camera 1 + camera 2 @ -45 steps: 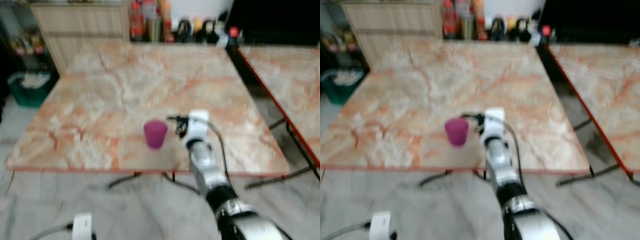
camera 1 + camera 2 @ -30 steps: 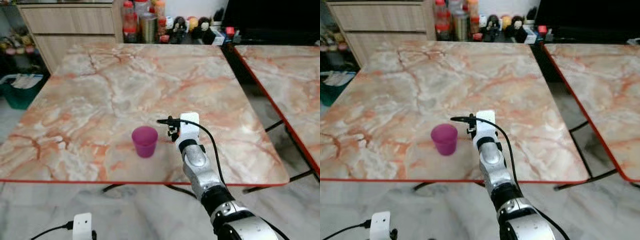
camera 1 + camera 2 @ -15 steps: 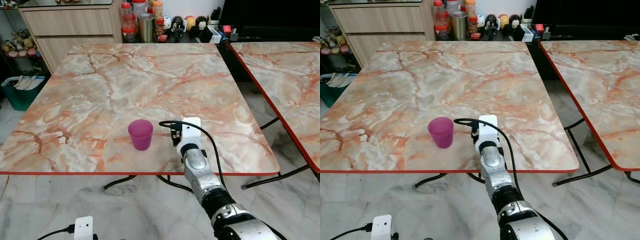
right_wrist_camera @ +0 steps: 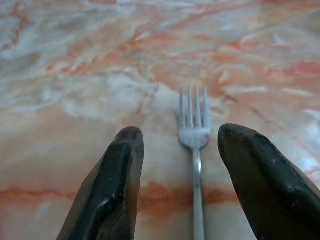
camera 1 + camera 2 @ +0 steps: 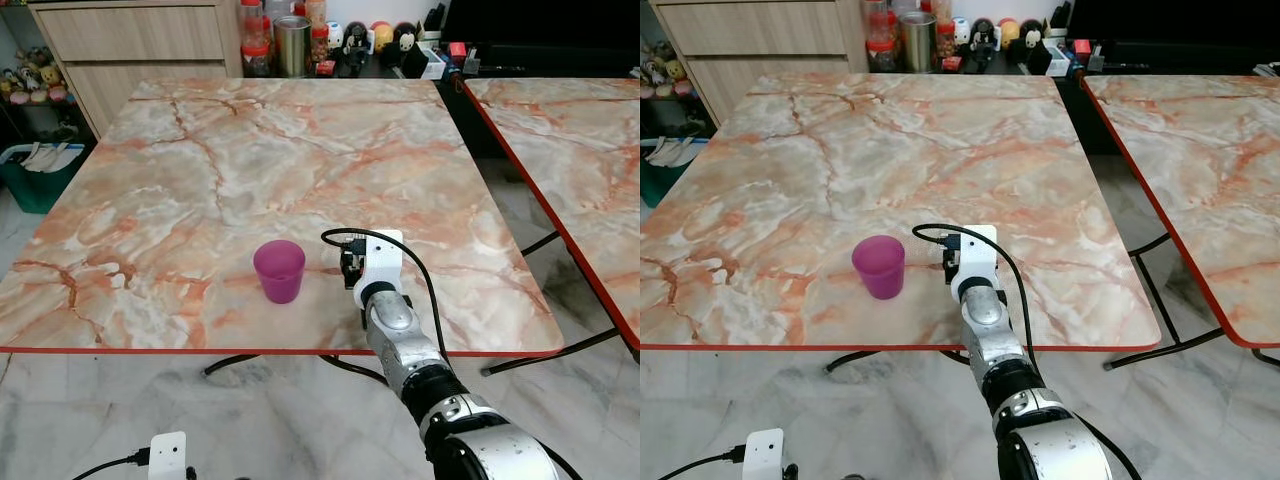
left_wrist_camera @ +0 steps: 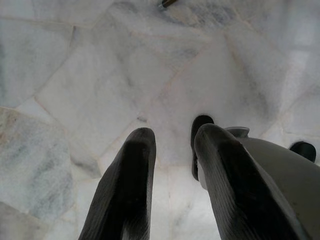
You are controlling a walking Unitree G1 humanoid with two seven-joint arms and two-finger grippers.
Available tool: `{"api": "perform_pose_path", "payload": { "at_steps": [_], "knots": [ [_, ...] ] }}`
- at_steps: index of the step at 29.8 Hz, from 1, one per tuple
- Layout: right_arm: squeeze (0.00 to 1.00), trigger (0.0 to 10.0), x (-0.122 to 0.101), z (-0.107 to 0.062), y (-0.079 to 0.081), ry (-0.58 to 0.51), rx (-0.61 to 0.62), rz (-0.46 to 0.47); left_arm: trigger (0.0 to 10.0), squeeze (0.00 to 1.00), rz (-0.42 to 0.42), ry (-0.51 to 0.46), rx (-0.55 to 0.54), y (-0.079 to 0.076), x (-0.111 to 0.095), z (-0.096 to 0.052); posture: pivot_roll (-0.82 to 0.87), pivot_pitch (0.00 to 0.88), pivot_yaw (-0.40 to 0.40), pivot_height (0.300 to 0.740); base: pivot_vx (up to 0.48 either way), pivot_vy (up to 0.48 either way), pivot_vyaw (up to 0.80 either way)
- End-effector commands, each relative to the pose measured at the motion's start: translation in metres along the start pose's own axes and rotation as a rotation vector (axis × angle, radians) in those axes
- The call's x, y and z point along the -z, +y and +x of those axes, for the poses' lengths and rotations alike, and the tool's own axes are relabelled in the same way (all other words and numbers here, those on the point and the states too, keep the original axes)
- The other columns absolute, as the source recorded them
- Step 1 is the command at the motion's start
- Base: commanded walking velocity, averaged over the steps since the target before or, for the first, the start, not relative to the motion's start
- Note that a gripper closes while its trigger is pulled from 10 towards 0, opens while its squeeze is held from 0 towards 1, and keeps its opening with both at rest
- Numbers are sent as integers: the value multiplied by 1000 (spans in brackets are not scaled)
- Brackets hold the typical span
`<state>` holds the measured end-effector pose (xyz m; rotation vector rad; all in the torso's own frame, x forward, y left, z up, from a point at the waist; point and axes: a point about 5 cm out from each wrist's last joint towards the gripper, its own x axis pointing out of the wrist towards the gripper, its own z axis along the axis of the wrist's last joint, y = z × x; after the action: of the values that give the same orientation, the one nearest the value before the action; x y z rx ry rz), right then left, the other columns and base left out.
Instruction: Setting the table
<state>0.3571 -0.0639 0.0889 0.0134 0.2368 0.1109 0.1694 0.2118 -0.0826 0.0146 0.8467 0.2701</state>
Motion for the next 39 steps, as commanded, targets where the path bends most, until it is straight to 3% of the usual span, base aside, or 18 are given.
{"api": "perform_pose_path", "payload": {
  "at_steps": [1, 16, 29, 39],
  "knots": [
    [0, 10000, -3, 1, 14, 16, -27, -5, 10000, 0, -14, 33, 4, 1, 6, -1, 146, 78, -26, 715, 0, 0, 0],
    [0, 10000, -8, 4, 9, 24, 14, 1, 10000, 0, -23, 41, 13, -3, 9, -2, 142, 90, -34, 715, 0, 0, 0],
    [0, 10000, -5, 7, 3, 104, 42, 30, 10000, 0, -34, 52, 23, -5, 11, -3, 149, 104, -41, 715, 0, 0, 0],
    [0, 10000, 14, 3, 0, 201, 49, -17, 10000, 0, -41, 68, 41, -9, 14, -3, 147, 110, -43, 715, 0, 0, 0]
  ]
}}
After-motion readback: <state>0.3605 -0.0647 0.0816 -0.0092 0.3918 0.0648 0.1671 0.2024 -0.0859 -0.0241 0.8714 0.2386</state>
